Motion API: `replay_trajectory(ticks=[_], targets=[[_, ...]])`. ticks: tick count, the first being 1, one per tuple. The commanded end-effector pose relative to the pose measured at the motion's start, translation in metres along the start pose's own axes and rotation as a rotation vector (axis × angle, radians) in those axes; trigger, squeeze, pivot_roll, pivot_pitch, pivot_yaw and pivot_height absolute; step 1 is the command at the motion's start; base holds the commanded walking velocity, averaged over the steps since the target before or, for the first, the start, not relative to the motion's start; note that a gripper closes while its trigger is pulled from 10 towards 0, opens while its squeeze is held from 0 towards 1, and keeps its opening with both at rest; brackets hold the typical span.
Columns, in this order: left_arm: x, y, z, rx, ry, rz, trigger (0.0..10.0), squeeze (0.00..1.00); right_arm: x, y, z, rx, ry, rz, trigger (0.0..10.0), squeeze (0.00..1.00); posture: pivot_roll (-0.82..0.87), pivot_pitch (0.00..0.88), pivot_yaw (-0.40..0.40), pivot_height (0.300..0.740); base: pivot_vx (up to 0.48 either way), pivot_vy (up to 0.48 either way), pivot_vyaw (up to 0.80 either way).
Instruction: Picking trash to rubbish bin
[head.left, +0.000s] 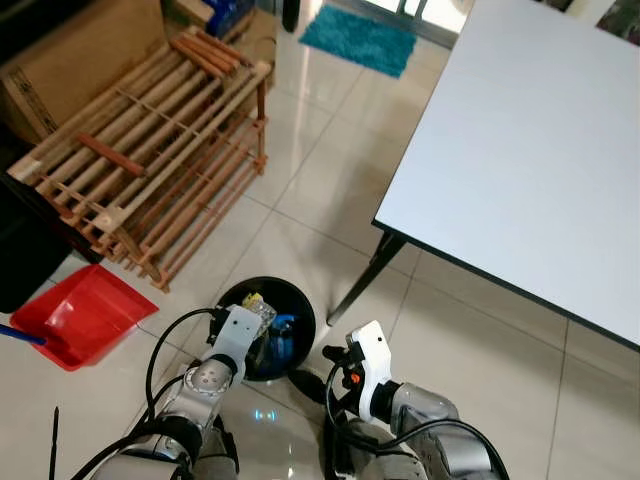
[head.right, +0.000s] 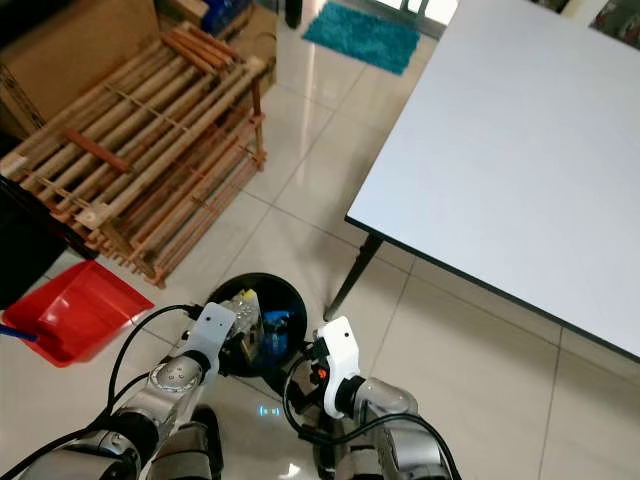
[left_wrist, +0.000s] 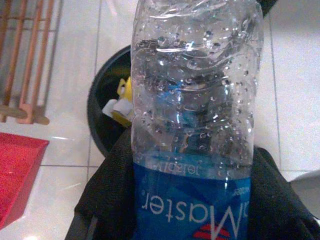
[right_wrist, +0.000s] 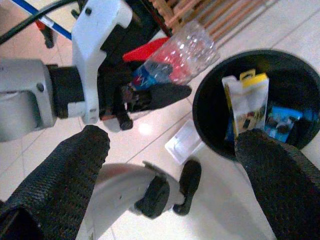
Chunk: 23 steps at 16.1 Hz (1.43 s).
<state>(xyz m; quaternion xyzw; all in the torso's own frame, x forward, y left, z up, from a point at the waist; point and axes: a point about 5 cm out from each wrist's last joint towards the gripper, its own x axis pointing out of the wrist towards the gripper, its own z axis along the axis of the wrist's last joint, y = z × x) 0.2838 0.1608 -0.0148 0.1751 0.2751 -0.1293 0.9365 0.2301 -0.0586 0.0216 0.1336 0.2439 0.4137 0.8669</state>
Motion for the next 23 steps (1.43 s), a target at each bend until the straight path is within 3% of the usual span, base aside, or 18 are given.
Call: replay_trajectory(ticks=[1, 2, 13, 14, 15, 17, 20, 22, 23], targets=[[0.0, -0.008, -0.002, 0.017, 0.01, -0.039, 10.0, 0.74, -0.004, 0.002, -0.005, 0.024, 0.015, -0.004, 10.0, 0.0, -0.15, 0.367, -0.142, 0.74, 0.0, 0.0, 0.0], [0.001, -0.01, 0.0, 0.026, 0.004, -0.046, 10.0, 1.0, -0.005, 0.003, -0.005, 0.026, 0.02, -0.007, 10.0, 0.0, -0.15, 0.37, -0.143, 0.74, 0.0, 0.0, 0.0], [0.001, -0.009, 0.001, 0.076, 0.007, -0.057, 10.0, 1.0, -0.01, 0.011, -0.011, 0.055, 0.042, -0.011, 10.0, 0.0, -0.15, 0.392, -0.14, 0.74, 0.0, 0.0, 0.0], [0.001, -0.009, 0.0, 0.087, 0.011, -0.051, 10.0, 0.0, -0.01, 0.011, -0.011, 0.057, 0.043, -0.012, 10.0, 0.0, -0.15, 0.391, -0.139, 0.74, 0.0, 0.0, 0.0], [0.001, -0.01, 0.0, 0.096, 0.011, -0.045, 10.0, 0.0, -0.01, 0.009, -0.011, 0.06, 0.045, -0.016, 10.0, 0.0, -0.14, 0.384, -0.138, 0.74, 0.0, 0.0, 0.0], [-0.001, -0.009, -0.005, 0.032, 0.014, -0.013, 10.0, 0.0, -0.008, 0.004, -0.014, 0.059, 0.059, -0.032, 10.0, 0.0, -0.13, 0.364, -0.128, 0.74, 0.0, 0.0, 0.0], [-0.01, -0.009, -0.03, -0.04, 0.059, 0.013, 10.0, 0.0, -0.005, -0.014, -0.026, 0.034, 0.121, -0.115, 10.0, 0.0, -0.08, 0.303, -0.11, 0.74, 0.0, 0.0, 0.0], [-0.015, -0.008, -0.042, -0.054, 0.084, 0.032, 10.0, 0.0, -0.007, -0.028, -0.036, -0.011, 0.18, -0.23, 10.0, 0.0, -0.07, 0.28, -0.104, 0.74, 0.0, 0.0, 0.0], [-0.021, -0.006, -0.055, -0.068, 0.111, 0.054, 10.0, 0.0, -0.015, -0.047, -0.045, -0.059, 0.243, -0.386, 10.0, 0.0, -0.05, 0.258, -0.099, 0.74, 0.0, 0.0, 0.0]])
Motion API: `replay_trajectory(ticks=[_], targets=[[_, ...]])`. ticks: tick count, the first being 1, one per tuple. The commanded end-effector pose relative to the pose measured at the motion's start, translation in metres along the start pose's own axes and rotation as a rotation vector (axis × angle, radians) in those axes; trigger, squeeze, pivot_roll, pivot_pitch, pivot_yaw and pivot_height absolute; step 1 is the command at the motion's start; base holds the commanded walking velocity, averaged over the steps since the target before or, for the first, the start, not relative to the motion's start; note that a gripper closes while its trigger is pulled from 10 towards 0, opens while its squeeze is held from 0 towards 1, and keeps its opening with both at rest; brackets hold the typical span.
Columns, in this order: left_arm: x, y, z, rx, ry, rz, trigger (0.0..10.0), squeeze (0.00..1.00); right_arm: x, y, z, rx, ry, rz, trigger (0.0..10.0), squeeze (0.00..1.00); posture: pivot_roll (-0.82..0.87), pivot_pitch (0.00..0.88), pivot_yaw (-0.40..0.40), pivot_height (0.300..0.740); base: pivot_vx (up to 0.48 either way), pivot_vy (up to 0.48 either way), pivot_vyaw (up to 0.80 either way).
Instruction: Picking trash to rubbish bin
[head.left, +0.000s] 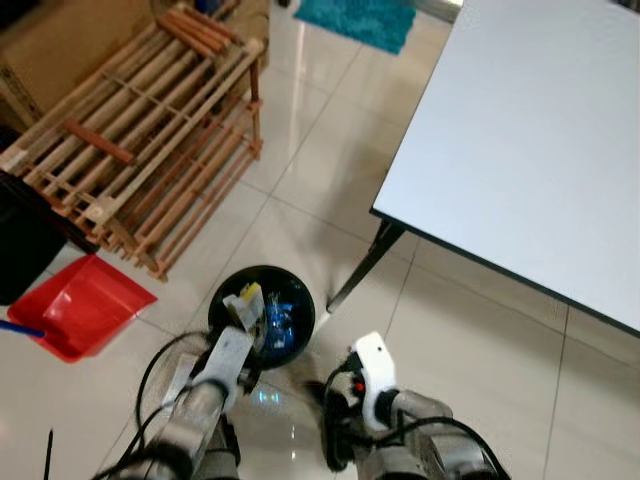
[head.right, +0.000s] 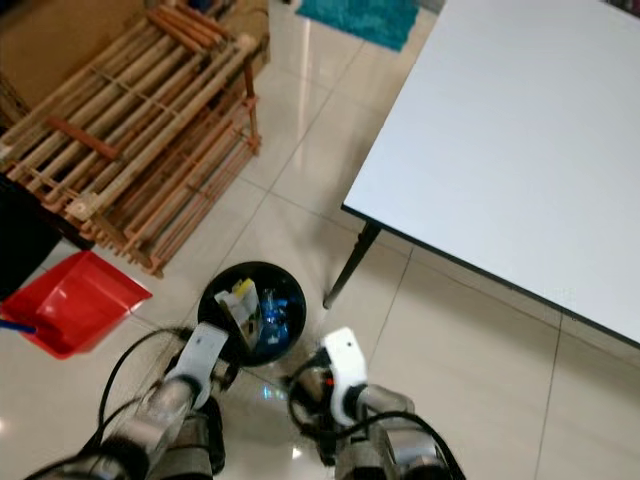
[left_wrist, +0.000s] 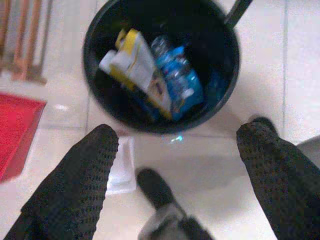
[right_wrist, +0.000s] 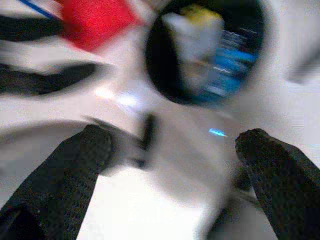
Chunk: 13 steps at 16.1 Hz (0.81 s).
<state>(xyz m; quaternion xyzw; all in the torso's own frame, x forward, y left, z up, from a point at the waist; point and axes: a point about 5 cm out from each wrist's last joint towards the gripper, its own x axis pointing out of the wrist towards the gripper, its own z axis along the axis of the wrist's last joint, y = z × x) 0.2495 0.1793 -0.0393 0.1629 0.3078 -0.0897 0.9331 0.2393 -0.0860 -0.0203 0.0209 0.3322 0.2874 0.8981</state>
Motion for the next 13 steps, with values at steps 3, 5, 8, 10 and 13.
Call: replay_trajectory(ticks=[3, 5, 8, 10, 13], targets=[[-0.012, 0.001, -0.032, -0.025, 0.086, 0.028, 10.0, 0.0, -0.015, -0.041, -0.039, -0.035, 0.135, -0.259, 10.0, 0.0, -0.02, 0.179, -0.084, 0.74, 0.0, 0.0, 0.0], [-0.013, 0.004, -0.034, -0.015, 0.102, 0.046, 10.0, 0.0, -0.024, -0.058, -0.051, -0.056, 0.196, -0.381, 10.0, 0.0, 0.01, 0.135, -0.083, 0.74, 0.0, 0.0, 0.0], [-0.016, 0.007, -0.044, -0.011, 0.153, 0.072, 10.0, 0.0, -0.04, -0.074, -0.073, -0.002, 0.255, -0.506, 10.0, 0.0, 0.01, 0.086, -0.085, 0.74, 0.0, 0.0, 0.0], [-0.02, 0.006, -0.052, -0.03, 0.179, 0.084, 10.0, 0.0, -0.046, -0.074, -0.084, 0.041, 0.274, -0.521, 10.0, 0.0, 0.02, 0.073, -0.09, 0.74, 0.0, 0.0, 0.0], [-0.023, 0.004, -0.058, -0.13, 0.191, 0.117, 10.0, 0.0, -0.046, -0.073, -0.087, 0.087, 0.259, -0.531, 10.0, 0.0, 0.01, 0.059, -0.099, 0.74, 0.0, 0.0, 0.0]])
